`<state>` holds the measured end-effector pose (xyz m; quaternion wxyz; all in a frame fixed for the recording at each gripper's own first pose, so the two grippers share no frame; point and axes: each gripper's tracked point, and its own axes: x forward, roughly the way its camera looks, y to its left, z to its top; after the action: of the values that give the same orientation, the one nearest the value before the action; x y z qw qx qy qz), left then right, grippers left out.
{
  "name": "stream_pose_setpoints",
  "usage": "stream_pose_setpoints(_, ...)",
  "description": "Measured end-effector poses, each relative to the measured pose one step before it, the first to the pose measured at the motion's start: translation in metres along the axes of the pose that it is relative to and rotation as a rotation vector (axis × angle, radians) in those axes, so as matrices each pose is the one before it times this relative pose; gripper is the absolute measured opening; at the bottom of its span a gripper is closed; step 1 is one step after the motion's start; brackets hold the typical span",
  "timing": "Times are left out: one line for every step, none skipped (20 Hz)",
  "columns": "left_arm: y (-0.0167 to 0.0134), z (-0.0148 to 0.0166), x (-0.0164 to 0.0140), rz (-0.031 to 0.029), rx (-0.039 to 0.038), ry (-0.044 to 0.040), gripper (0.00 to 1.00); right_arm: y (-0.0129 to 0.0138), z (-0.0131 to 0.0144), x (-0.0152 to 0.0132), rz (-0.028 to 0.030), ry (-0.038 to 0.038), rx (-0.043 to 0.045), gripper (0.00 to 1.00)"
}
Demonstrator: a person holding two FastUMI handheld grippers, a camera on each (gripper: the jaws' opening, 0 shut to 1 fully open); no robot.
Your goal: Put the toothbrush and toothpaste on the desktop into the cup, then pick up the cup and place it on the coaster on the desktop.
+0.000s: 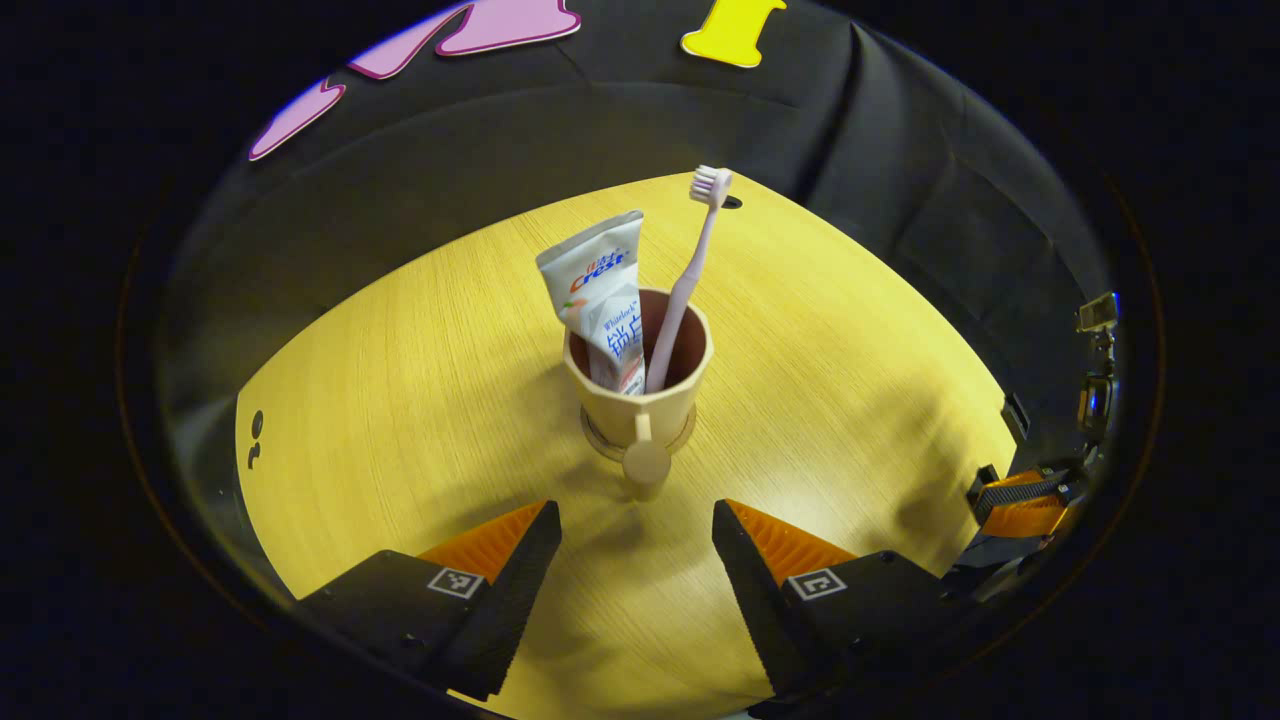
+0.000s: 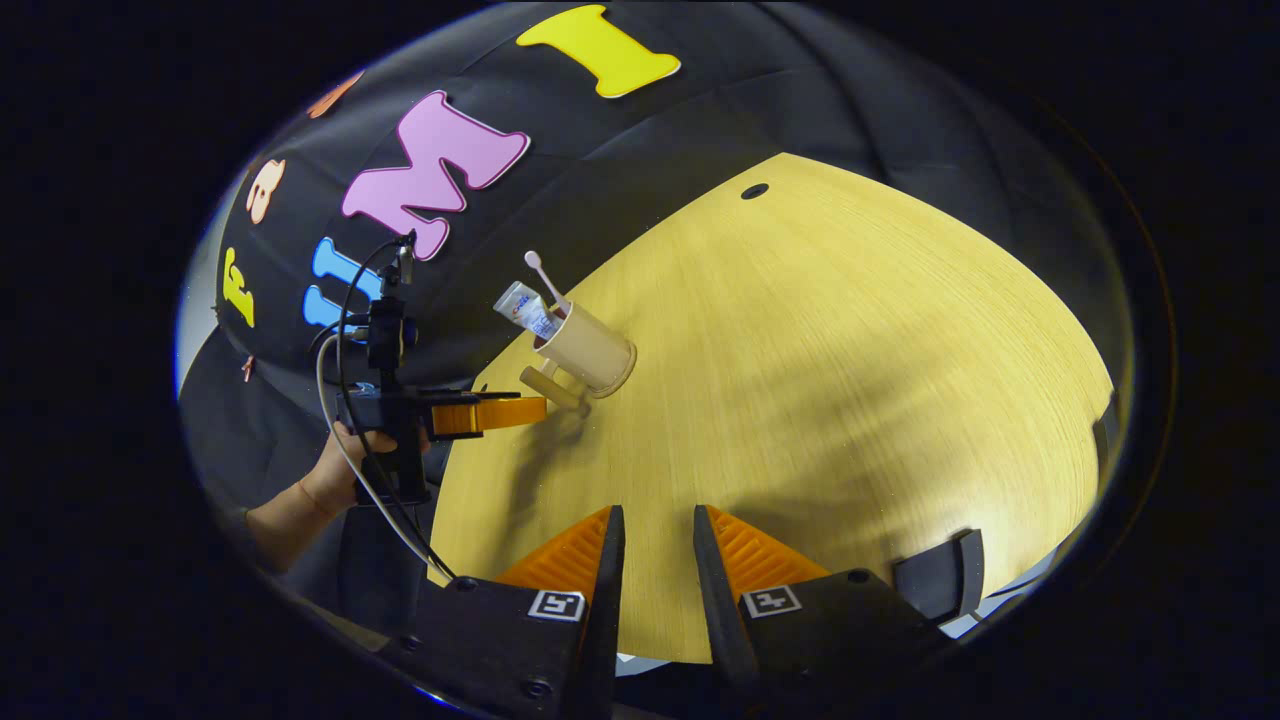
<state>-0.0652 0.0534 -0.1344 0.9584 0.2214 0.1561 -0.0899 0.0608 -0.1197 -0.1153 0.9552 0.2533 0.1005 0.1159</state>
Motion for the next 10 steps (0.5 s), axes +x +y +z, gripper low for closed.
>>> stream_pose_setpoints(-0.00072,-0.00630,-0.00707,-0.00295,-0.00355,0.00409,0.94,0.00409,-0.00110,0.00121,0.00301,0.00096,-0.00647,0.42)
stream_pose_setpoints(0.00030,-0.00493,-0.00555,0.00472,-0.00296,0.00376,0.94,0.00589,-0.00101,0.00189,0.00309,0.00368,-0.00747,0.60)
stream_pose_setpoints(0.00301,-0.00736,-0.00504,0.00750,-0.00492,0.00945,0.94,0.00487,-0.00016,0.00307,0.00234,0.00170,-0.00852,0.42)
stream_pose_setpoints(0.00024,-0.00666,-0.00465,-0.00143,-0.01681,0.01145,0.94,0.00470,0.00101,0.00130,0.00219,0.00124,-0.00863,0.42)
stream_pose_setpoints(-0.00326,-0.00570,-0.00617,-0.01993,-0.02088,0.00201,0.94,0.00555,-0.00027,0.00145,0.00613,0.00381,-0.00738,0.42)
stream_pose_setpoints(-0.00114,-0.00450,-0.00583,-0.01161,-0.01728,-0.00752,0.95,0.00666,-0.00208,0.00132,0.00442,0.00375,-0.00789,0.45)
stream_pose_setpoints(0.00228,-0.00460,-0.00582,0.00146,-0.00893,-0.00677,0.95,0.00568,-0.00222,0.00163,0.00470,0.00540,-0.00972,0.33)
stream_pose_setpoints(0.00238,-0.00460,-0.00546,0.00627,-0.00381,-0.00510,0.95,0.00585,-0.00201,0.00176,0.00520,0.00444,-0.01056,0.36)
stream_pose_setpoints(0.00276,-0.00571,-0.00541,0.00620,-0.00459,-0.00378,0.95,0.00561,-0.00149,0.00250,0.00597,0.00534,-0.00768,0.36)
stream_pose_setpoints(0.00271,-0.00460,-0.00637,0.00656,-0.00772,-0.00126,0.95,0.00343,-0.00133,-0.00020,0.00594,0.00565,-0.00587,0.53)
